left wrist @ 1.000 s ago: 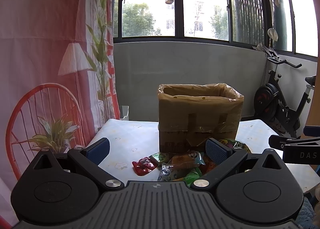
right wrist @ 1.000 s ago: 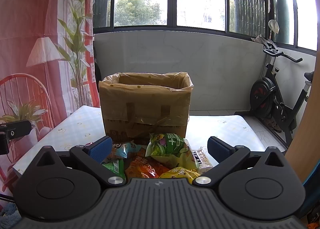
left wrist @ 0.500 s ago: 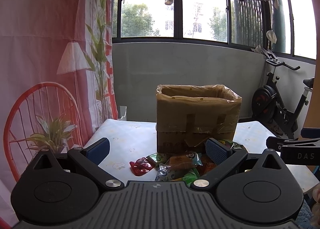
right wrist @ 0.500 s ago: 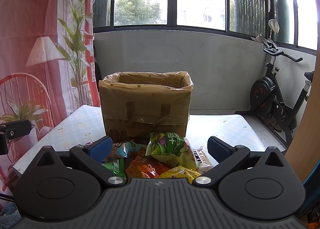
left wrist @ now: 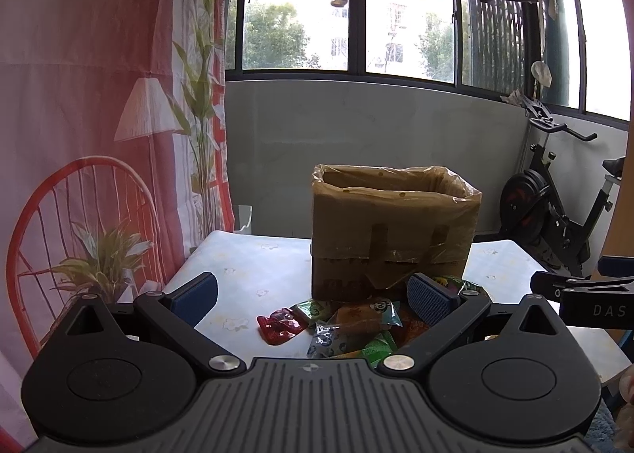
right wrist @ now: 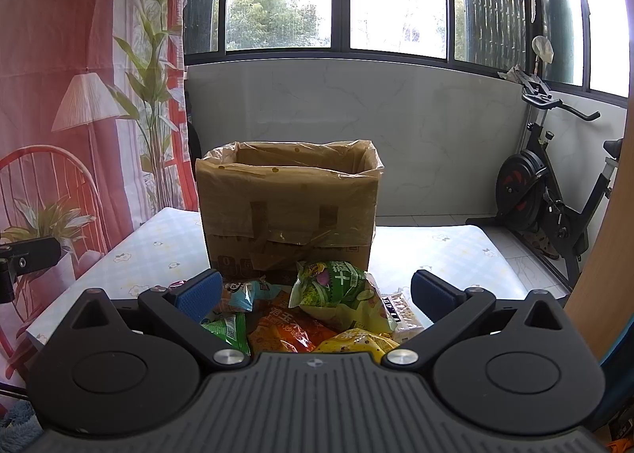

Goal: Organize snacks
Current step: 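Lower the left tool onto the green chip bag while the right tool approaches the yellow bag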

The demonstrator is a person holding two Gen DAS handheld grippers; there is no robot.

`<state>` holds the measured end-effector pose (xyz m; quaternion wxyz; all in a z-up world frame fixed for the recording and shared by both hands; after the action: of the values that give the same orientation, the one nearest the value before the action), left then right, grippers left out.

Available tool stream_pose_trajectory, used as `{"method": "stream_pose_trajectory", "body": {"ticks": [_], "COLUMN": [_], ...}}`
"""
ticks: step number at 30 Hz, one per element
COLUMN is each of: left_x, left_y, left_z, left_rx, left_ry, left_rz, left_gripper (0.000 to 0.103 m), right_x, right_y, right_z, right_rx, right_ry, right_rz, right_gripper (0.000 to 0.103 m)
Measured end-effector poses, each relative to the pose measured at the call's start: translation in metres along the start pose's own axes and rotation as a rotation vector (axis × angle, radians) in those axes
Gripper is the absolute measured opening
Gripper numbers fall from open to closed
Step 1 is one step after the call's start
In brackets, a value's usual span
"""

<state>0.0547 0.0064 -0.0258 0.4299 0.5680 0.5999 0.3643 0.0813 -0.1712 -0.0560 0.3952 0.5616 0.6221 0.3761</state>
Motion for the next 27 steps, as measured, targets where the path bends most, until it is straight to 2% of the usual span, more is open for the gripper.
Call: {"method": "stream_pose_trajectory", "body": {"ticks": [7,10,13,16,22,27], "left_x": [0.009,0.014,0.015,0.014,0.007,-0.002], "left_y": [0.005,0.008,0.009,0.006,-0.015,-0.047], "left_z": [0.007,0.016,0.029,0.050,0.096,0.133], "left_rx": [0.003,-0.010,-0.021,-0.004,0.048,0.177], "left_ry": [0.011,0.026,0.021,0.004,-0.048,-0.095], "left_rz": [-0.033,-0.048,-0.054,-0.065,-0.064,-0.072], "left_gripper": [0.103,0.102,0.102,0.099,0.094,0.092], "right_x": [-0.001,-0.007,-0.015,-0.024,-0.029,-0.026], "right_y": [-0.001,0.001,0.004,0.011,0.004,-0.019], "right_z": [0.000,0.002,0.008,0.021,0.054,0.081], "right_rx": [-0.017,-0.089,-0.162,-0.198,-0.185,-0.109], "right_ry": [0.003,0.024,0.009,0.056,0.011,0.046], "right_rz": [0.012,0.047,0.062,0.093,0.085,0.105], "right_gripper": [0.103,0.103,0.103,0.103,0.103,0.103]}}
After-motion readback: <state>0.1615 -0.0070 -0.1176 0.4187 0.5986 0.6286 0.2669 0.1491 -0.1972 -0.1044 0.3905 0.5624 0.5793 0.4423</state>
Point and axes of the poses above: each gripper's, at about its wrist camera, not at the fingertips, and z roughly the way its jaws point, x to its left, y to its top, the point moved 6 cm from there along z, roughly the way its jaws point, and after that the axes turned 8 degrees about -z, right-handed, at the moved point
